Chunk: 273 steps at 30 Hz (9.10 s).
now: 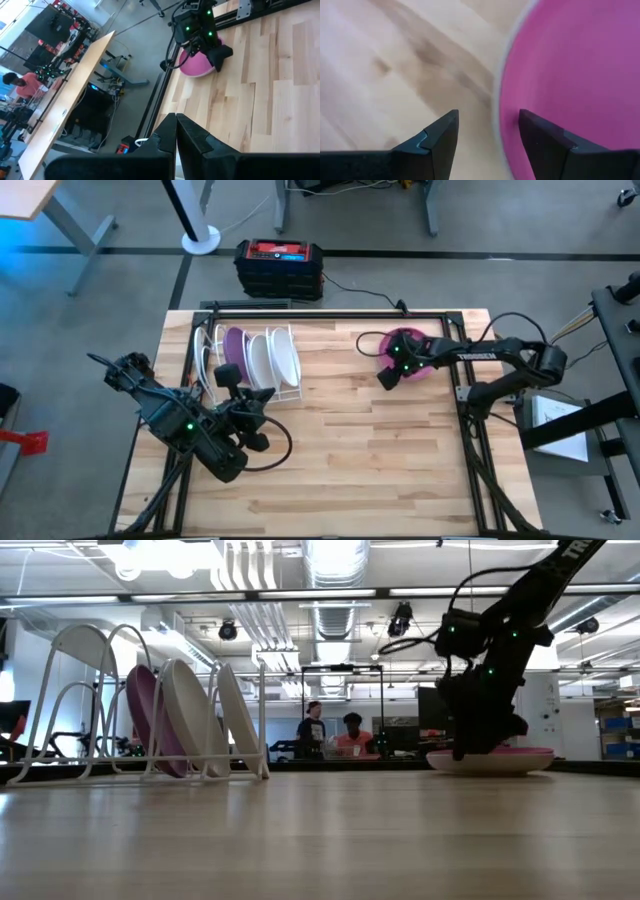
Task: Sort dishes
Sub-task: Put the pink plate into the white dish rack
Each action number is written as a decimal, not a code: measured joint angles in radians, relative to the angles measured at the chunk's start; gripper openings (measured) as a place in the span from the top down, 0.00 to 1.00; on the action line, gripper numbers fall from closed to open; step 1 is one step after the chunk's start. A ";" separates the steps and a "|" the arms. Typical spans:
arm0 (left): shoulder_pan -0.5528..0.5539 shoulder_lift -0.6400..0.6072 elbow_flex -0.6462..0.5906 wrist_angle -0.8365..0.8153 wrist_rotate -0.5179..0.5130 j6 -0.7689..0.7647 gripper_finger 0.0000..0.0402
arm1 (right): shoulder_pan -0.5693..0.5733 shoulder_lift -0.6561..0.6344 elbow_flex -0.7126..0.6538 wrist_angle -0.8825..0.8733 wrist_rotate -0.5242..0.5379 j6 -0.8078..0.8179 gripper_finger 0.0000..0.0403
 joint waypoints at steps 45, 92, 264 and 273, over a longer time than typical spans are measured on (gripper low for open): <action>0.001 0.001 -0.007 0.000 0.000 0.000 1.00 | -0.413 -0.163 0.000 -0.133 0.316 -0.130 0.65; 0.001 0.001 -0.076 0.003 0.000 -0.023 1.00 | -0.343 0.023 0.118 -0.198 0.158 -0.070 0.54; -0.003 0.296 -0.084 0.366 -0.096 -0.515 0.54 | 0.971 0.010 -0.048 1.679 0.794 -1.011 1.00; -0.002 0.296 -0.085 0.384 -0.119 -0.457 0.86 | 0.971 0.024 -0.048 1.676 0.791 -0.950 1.00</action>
